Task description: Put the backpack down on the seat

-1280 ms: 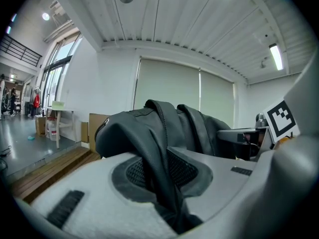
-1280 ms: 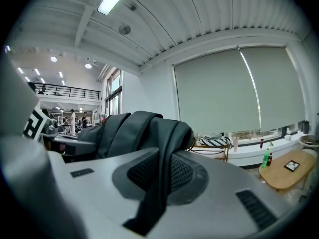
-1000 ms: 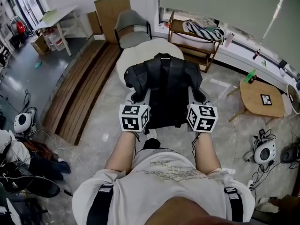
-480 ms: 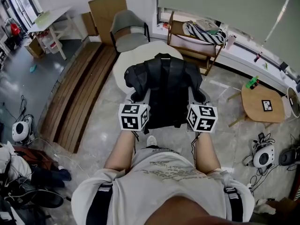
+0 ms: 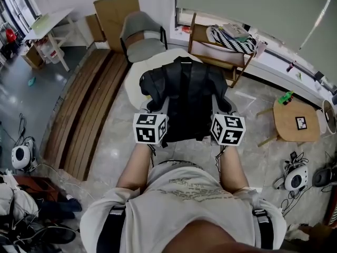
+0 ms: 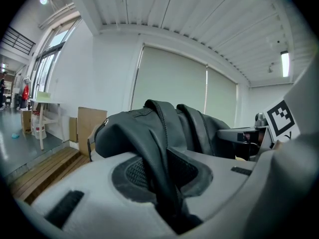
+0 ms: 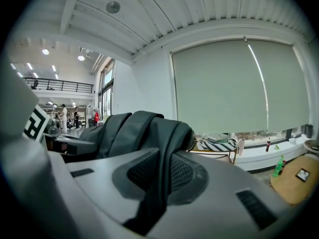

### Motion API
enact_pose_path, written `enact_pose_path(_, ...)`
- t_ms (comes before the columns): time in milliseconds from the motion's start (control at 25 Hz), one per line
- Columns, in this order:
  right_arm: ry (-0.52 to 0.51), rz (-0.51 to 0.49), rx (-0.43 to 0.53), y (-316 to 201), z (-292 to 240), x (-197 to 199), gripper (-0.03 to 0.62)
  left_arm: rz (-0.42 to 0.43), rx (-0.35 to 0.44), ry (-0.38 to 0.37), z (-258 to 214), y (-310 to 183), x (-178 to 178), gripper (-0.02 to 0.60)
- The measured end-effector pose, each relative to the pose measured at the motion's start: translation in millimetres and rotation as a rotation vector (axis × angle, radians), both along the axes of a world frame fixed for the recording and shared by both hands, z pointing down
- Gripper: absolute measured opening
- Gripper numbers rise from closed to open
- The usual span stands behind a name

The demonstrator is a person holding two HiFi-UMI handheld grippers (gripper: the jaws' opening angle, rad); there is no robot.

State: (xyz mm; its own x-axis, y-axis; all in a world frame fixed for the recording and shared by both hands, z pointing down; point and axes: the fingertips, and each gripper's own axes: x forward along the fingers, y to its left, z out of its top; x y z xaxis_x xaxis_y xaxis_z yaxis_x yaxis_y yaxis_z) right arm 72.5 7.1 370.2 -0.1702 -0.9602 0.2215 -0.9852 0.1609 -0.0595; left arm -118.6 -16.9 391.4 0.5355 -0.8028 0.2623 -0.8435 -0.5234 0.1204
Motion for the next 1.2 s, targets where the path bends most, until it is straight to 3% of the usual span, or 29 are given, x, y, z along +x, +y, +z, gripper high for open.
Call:
enact_pose_path(240, -0.01, -0.001, -0.017, -26.4, 9.4, -12.8, 0.051, 0.008, -0.008, -0.013, 5.5, -32.4, -12.3, 0.083)
enact_pose_path(640, -0.043, 0.014, -0.069, -66.8, 35.0, -3.3, 0.051, 0.03, -0.069, -0.04, 28.7, -68.9, -4.1, 0.083)
enact_pose_path(1200, -0.055, -0.055, -0.093, -198.3, 44.0, 28.5, 0.051, -0.026, -0.091, -0.061, 34.8, -188.0, 26.2, 0.083)
